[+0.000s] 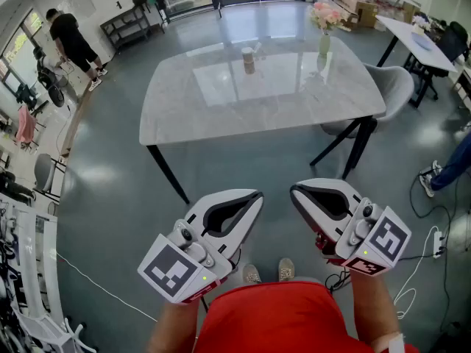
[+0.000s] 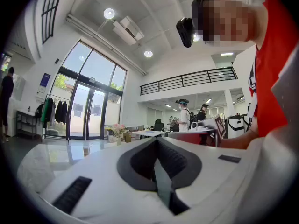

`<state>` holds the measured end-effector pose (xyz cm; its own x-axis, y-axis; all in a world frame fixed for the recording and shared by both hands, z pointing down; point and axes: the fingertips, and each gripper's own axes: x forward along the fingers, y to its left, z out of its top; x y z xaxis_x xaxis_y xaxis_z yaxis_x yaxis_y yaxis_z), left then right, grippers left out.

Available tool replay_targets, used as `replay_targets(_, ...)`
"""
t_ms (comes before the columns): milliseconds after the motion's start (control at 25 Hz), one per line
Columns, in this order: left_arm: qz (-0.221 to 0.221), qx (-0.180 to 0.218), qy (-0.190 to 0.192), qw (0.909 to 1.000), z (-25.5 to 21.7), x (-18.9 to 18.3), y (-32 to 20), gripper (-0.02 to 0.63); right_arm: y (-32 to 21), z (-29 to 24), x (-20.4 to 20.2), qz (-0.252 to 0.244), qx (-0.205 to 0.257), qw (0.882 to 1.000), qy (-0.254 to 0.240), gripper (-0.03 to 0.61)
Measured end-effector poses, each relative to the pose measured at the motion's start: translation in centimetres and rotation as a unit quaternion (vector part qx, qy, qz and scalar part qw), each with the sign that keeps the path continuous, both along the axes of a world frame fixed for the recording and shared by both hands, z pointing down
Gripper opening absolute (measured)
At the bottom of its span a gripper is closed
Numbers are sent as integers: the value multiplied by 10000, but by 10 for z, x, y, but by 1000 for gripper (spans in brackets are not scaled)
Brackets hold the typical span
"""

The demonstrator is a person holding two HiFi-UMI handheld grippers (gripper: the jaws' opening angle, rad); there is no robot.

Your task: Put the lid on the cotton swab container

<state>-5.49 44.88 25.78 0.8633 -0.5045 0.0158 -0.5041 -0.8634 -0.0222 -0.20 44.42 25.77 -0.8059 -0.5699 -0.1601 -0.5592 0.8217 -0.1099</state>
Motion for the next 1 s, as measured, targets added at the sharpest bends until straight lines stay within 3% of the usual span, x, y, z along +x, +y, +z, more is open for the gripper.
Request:
replay_targets(200,8,-210,-86,9997,2,6,-1,18,-5,-2,5,-62,-81,9999,-88,5)
replay_targets(440,-44,-39,89,9999,-4,16,-12,18,-12,0,16,-119,-110,9996,-241,5)
replay_targets(1000,-635,94,75,9979,-10,32,-52,18,-42,-7,61,-248,-71,9989,-396,5)
